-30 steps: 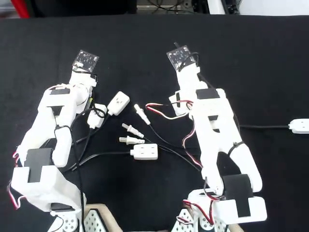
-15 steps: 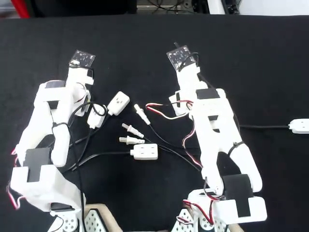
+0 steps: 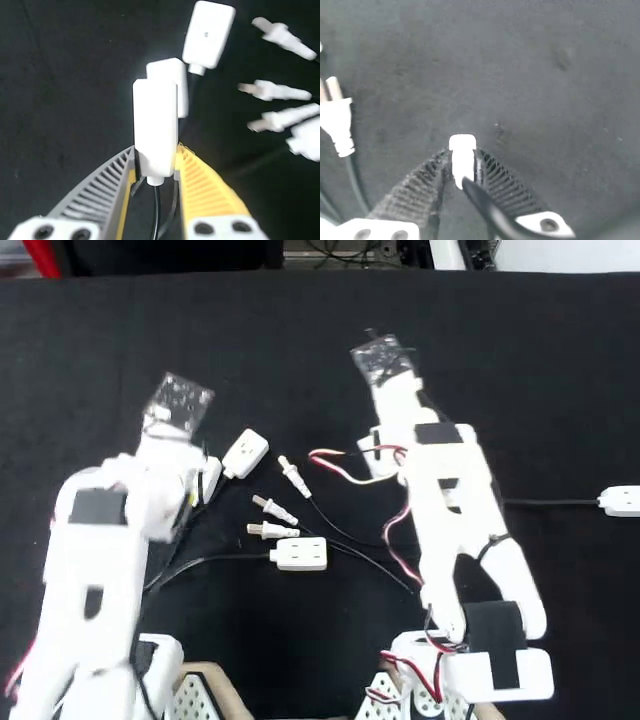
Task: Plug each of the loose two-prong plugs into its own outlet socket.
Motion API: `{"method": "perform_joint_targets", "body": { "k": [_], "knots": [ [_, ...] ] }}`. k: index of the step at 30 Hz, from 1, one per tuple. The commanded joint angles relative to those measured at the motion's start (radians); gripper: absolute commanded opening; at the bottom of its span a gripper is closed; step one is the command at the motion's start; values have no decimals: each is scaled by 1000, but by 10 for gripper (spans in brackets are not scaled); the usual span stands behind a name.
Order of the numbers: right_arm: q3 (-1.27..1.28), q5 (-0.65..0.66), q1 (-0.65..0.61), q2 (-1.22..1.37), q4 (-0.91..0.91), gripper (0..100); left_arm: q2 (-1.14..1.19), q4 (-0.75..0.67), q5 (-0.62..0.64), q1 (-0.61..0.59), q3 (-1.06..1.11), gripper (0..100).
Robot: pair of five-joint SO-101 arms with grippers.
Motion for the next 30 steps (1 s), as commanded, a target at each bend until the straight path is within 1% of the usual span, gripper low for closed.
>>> {"method": "perform_joint_targets", "body": {
  "k": [1,4,6,8,10,13,14,16,18,21,23,25,30],
  "knots": [
    [-73,-25,72,-24,43,12,-275,127,11,97,90,29],
    [-110,-25,109,-22,92,12,-384,195,9,214,173,29],
    [-113,-38,124,-18,92,12,-422,224,11,303,234,29],
    [-113,-58,123,-16,91,12,-427,212,9,371,285,29],
    [-111,-61,110,-15,91,12,-416,158,-25,421,331,29],
    [-110,-66,100,-15,95,12,-402,69,-170,509,418,29],
    [-110,-66,100,-15,95,12,-399,37,-193,532,441,29],
    [-110,-66,101,-15,95,12,-399,-43,-204,550,455,29],
    [-110,-66,103,-15,95,12,-396,-114,-204,542,427,29],
    [-117,-61,137,-25,106,12,-381,-193,-262,564,371,29],
    [-153,-57,166,-36,167,12,-321,-288,-279,559,329,29],
    [-188,-44,183,-48,224,12,-203,-381,-279,559,274,29],
    [-200,-35,247,-50,227,12,245,-502,-275,561,28,29]
  ]
}}
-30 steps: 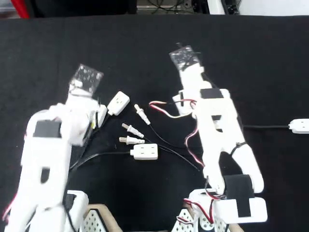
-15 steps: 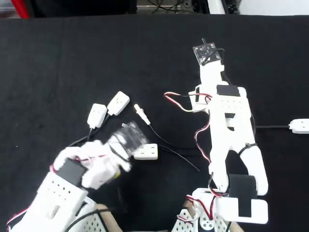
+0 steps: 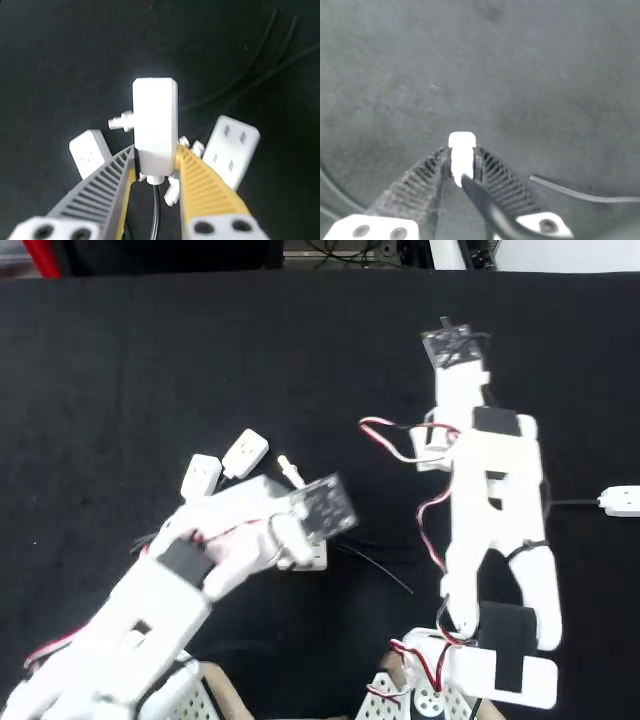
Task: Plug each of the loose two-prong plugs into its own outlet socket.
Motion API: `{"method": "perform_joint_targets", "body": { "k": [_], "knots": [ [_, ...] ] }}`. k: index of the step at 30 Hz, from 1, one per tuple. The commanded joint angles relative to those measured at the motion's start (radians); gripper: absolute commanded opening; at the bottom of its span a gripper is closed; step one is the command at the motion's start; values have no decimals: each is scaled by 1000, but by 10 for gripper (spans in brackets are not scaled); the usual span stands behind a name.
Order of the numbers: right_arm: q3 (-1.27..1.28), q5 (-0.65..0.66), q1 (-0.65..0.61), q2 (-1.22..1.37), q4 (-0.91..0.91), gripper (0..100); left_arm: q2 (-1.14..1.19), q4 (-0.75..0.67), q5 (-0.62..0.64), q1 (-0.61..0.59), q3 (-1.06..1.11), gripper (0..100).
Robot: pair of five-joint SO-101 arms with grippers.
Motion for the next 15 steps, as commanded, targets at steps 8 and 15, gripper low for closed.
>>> {"method": "perform_joint_targets", "body": {
  "k": [8,15],
  "knots": [
    [-70,9,58,-51,-2,12,910,-91,127,61,-679,29],
    [-96,11,97,-48,12,12,1026,-89,209,58,-773,52]
  ]
}}
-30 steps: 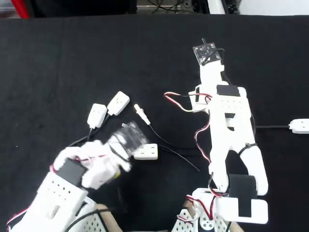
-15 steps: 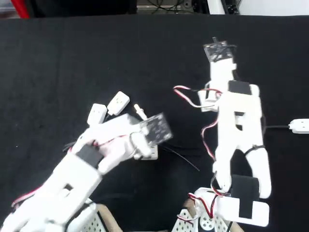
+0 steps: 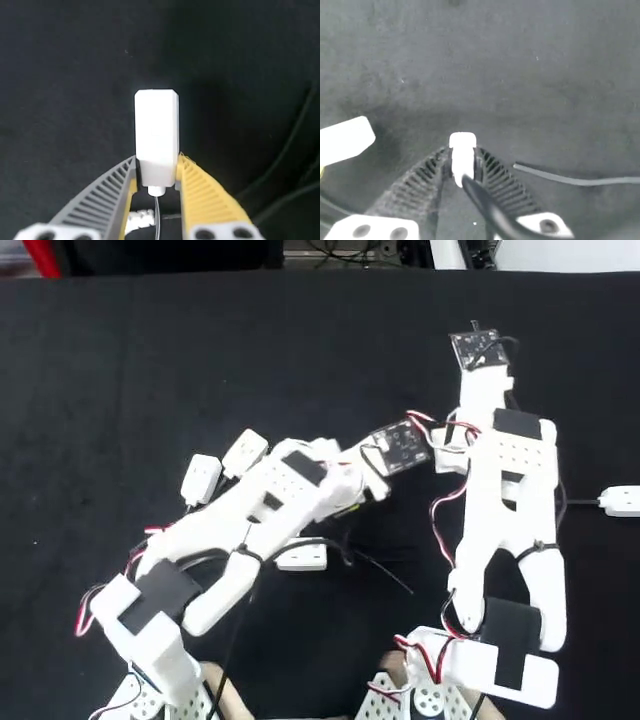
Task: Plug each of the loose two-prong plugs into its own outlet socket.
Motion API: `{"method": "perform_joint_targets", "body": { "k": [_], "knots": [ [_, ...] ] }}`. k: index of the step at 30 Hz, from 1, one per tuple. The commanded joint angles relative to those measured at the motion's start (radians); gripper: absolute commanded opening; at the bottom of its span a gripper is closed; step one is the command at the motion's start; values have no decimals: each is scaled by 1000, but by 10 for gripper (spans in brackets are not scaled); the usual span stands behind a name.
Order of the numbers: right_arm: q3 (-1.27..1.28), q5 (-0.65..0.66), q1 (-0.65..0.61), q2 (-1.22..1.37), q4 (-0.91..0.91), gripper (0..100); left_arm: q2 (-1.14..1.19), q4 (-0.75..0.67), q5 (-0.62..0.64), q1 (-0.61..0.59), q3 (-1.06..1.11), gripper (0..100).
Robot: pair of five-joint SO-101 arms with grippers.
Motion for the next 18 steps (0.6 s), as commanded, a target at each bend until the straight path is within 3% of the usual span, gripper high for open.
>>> {"method": "perform_joint_targets", "body": {
  "k": [1,4,8,18],
  "knots": [
    [-94,9,31,-50,6,12,8,0,132,-8,-85,78],
    [-99,9,52,-53,6,12,-12,0,242,-42,-99,183],
    [-125,9,109,-48,8,12,-51,0,244,-85,-94,280],
    [-150,11,157,-45,6,12,-92,2,241,-104,-50,284]
  ]
}}
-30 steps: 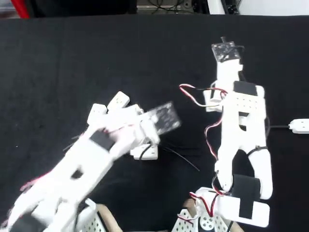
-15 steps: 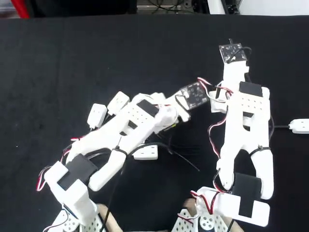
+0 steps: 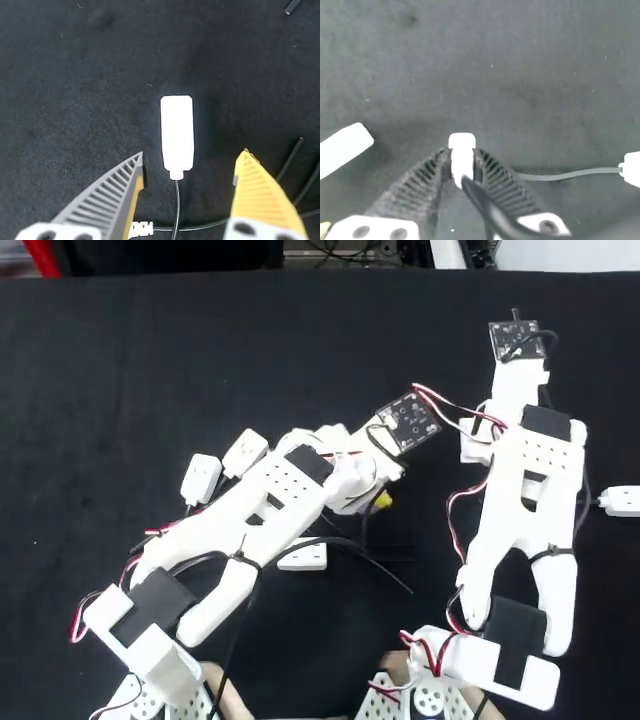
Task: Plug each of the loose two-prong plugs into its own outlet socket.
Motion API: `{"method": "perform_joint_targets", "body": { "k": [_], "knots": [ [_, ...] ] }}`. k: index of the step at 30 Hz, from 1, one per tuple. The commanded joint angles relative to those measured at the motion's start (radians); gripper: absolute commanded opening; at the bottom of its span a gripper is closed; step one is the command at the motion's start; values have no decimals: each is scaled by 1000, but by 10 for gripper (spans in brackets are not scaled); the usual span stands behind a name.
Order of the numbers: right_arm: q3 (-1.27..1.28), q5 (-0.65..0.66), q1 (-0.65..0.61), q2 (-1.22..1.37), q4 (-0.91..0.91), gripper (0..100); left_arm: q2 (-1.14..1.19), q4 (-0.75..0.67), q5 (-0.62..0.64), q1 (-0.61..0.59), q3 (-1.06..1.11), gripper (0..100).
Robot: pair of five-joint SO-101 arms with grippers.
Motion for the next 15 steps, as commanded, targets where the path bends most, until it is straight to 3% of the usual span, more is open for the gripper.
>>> {"method": "perform_joint_targets", "body": {
  "k": [1,4,8,15],
  "knots": [
    [-79,9,58,-45,5,12,-55,14,20,-91,19,284],
    [-82,9,84,-47,5,12,-143,89,-52,-36,58,267],
    [-134,0,190,-44,25,12,-302,153,-72,54,170,164],
    [-162,5,213,-15,35,12,-235,-141,-71,108,352,30]
  ]
}}
